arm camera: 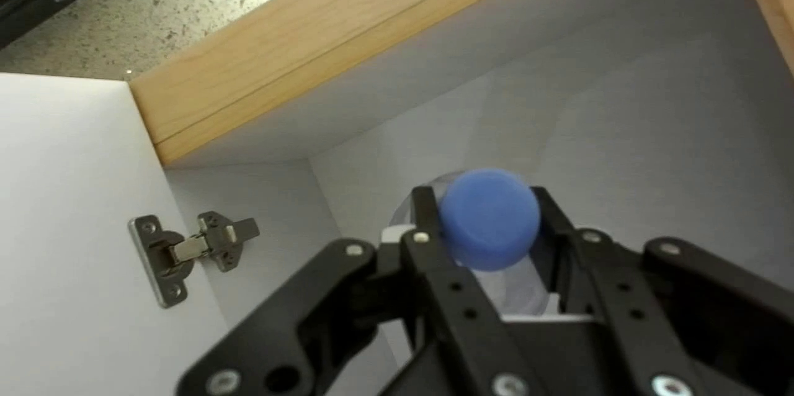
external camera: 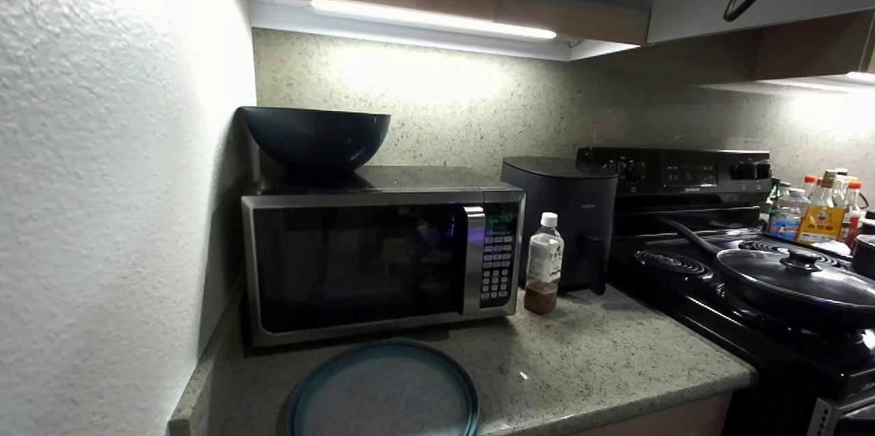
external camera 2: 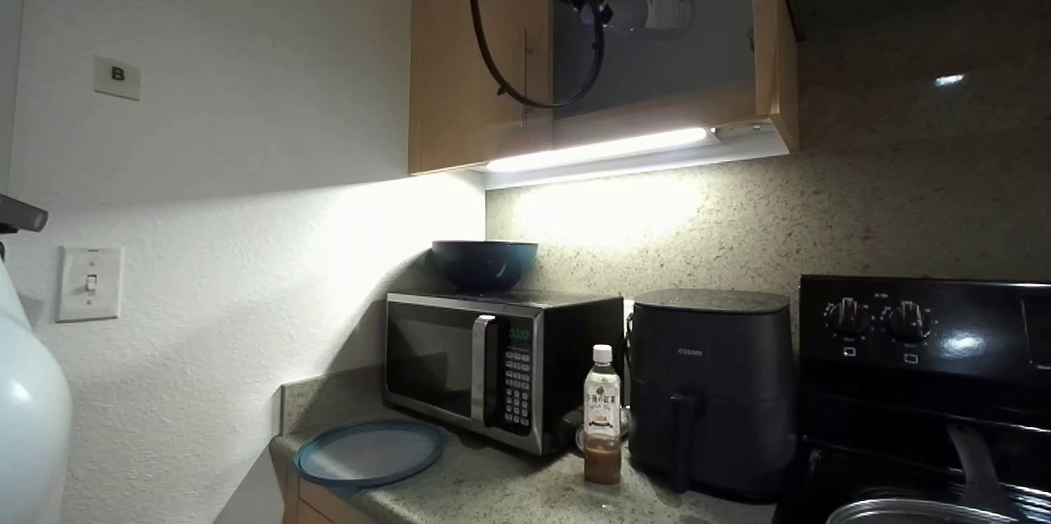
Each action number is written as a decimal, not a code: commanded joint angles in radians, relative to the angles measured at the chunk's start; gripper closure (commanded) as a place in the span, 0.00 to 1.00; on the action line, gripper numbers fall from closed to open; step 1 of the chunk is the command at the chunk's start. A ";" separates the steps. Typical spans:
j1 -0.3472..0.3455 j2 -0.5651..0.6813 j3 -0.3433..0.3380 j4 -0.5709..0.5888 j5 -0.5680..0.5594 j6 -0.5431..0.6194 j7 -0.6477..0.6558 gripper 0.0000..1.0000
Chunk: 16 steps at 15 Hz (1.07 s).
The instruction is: Remove the bottle from the open cabinet, put it on the counter, put it back in the cabinet and then put it back on the counter
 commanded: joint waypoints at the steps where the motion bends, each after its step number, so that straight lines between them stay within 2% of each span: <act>1: -0.010 -0.015 0.004 -0.012 0.007 -0.003 -0.007 0.62; 4: -0.012 -0.030 0.005 -0.033 0.006 -0.002 -0.008 0.62; 5: -0.012 -0.029 0.005 -0.034 0.006 -0.002 -0.008 0.87; 7: 0.045 -0.049 -0.011 -0.060 0.063 -0.044 -0.096 0.87; 10: 0.127 -0.084 -0.031 -0.102 0.209 -0.153 -0.201 0.87; 13: 0.153 -0.124 -0.029 -0.129 0.285 -0.259 -0.227 0.87; 16: 0.142 -0.180 -0.008 -0.158 0.286 -0.297 -0.202 0.87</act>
